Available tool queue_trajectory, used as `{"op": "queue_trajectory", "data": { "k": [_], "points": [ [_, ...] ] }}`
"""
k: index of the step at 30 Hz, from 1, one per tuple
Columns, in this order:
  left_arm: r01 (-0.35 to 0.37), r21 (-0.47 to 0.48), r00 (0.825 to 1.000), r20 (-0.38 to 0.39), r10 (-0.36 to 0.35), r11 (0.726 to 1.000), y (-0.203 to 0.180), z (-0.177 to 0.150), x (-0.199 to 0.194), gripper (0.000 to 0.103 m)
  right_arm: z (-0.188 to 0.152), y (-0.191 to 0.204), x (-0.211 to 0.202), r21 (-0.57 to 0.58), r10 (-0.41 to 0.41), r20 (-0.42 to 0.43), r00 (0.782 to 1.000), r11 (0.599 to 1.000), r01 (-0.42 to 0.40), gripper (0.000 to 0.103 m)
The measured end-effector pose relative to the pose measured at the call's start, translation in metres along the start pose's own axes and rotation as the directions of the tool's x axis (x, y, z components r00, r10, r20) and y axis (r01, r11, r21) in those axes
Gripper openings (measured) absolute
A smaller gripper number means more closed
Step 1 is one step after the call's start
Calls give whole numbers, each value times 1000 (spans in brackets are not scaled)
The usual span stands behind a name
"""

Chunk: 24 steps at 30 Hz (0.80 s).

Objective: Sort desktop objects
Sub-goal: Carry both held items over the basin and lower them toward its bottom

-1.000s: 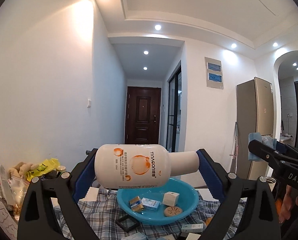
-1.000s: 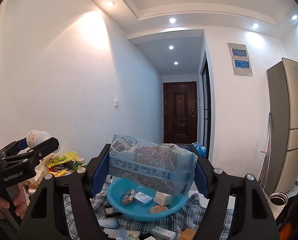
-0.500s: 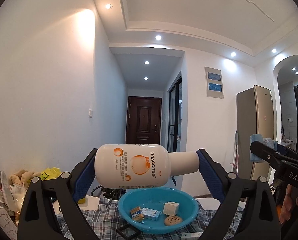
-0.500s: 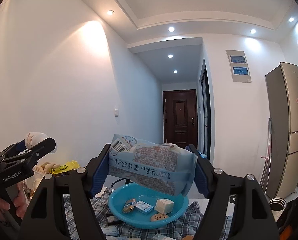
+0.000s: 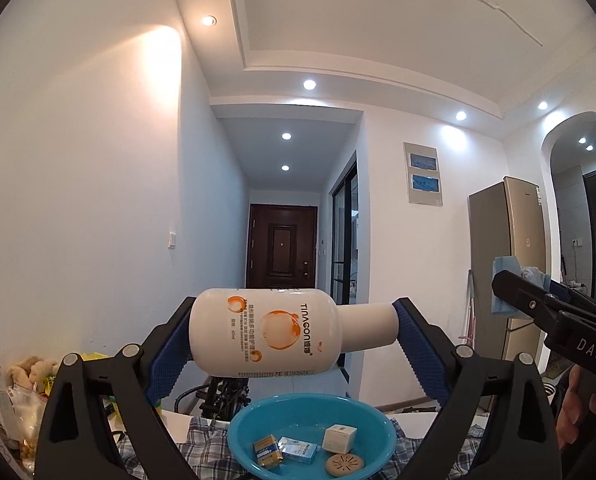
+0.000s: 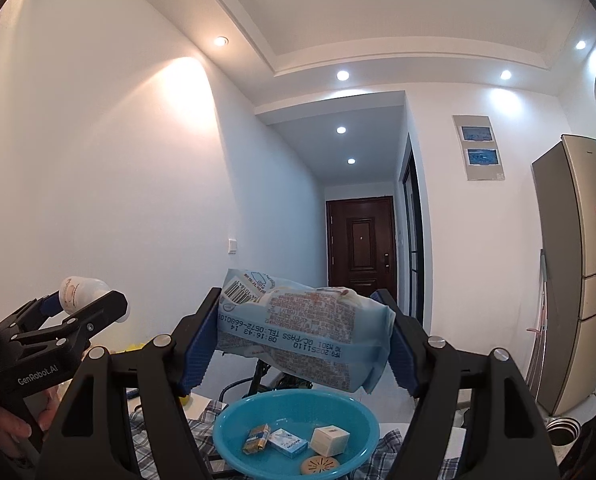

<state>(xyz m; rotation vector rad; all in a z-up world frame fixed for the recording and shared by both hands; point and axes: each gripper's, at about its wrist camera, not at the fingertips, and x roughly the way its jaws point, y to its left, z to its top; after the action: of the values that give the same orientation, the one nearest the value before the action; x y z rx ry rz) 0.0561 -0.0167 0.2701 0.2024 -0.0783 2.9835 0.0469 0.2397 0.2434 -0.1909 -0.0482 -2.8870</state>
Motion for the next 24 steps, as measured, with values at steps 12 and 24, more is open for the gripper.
{"op": "queue_trajectory", "data": {
  "k": [12,24],
  "points": [
    [19,-62,998,59,-15,998,6,-4,45,96,4,-11,29,38,-40,93,995,999,37,72],
    [17,-102,999,35,-13,995,23,-23,106,96,-11,-31,81,74,-59,107,992,996,52,72]
  ]
}}
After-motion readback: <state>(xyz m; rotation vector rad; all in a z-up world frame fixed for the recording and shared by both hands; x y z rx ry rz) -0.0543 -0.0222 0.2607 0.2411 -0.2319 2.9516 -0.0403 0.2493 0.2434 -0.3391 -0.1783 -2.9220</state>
